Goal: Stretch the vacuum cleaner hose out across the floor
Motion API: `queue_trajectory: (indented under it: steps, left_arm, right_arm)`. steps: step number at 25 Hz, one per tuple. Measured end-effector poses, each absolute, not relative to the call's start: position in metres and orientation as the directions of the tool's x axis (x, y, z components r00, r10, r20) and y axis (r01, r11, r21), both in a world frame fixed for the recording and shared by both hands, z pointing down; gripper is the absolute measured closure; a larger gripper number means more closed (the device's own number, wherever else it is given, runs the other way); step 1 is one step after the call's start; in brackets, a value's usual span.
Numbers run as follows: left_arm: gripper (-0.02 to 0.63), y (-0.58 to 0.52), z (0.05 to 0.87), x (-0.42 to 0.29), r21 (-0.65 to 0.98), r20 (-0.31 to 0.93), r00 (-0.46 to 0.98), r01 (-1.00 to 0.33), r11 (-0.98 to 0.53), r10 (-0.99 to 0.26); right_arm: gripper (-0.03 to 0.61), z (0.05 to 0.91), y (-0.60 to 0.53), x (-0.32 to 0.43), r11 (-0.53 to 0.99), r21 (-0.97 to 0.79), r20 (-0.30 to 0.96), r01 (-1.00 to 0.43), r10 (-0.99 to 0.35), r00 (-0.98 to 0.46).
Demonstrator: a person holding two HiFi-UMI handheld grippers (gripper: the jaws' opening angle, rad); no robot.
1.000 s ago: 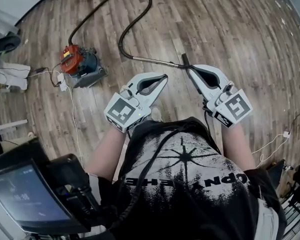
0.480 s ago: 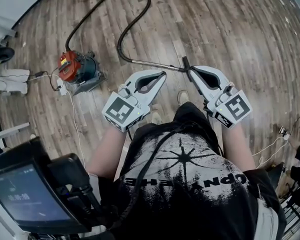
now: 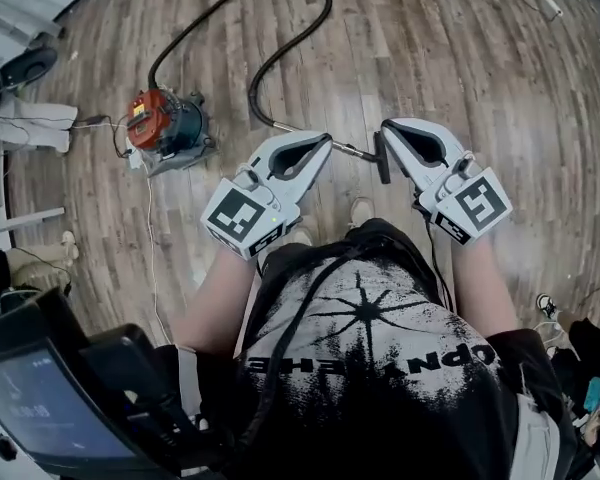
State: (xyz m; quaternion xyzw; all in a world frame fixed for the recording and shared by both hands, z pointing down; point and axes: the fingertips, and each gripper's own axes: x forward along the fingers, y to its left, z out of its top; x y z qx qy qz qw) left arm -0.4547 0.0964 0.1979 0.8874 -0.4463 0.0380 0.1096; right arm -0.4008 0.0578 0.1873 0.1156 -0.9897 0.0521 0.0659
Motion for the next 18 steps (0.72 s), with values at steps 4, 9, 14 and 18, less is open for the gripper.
queue_trajectory:
  steps: [4, 9, 14, 18]
  left_arm:
    - [0.614, 0.085, 0.206, -0.450, 0.161, 0.199, 0.551, -0.834, -0.528, -0.810]
    - [0.614, 0.079, 0.209, -0.463, 0.167, 0.216, 0.501, -0.865, -0.474, -0.838]
    - [0.614, 0.077, 0.217, -0.489, 0.196, 0.208, 0.512, -0.857, -0.477, -0.834]
    - [0.614, 0.065, 0.218, -0.523, 0.195, 0.193, 0.568, -0.822, -0.536, -0.800]
  right_arm:
    - [0.572, 0.204, 0.038, -0.388, 0.969, -0.129, 0.140, -0.209, -0.190, -0.972]
    - [0.572, 0.218, 0.026, -0.399, 0.978, -0.139, 0.166, -0.154, -0.130, -0.977]
    - [0.572, 0.213, 0.022, -0.424, 0.981, -0.111, 0.178, -0.161, -0.139, -0.974]
    - [0.572, 0.212, 0.019, -0.457, 0.972, -0.093, 0.194, -0.217, -0.196, -0.961]
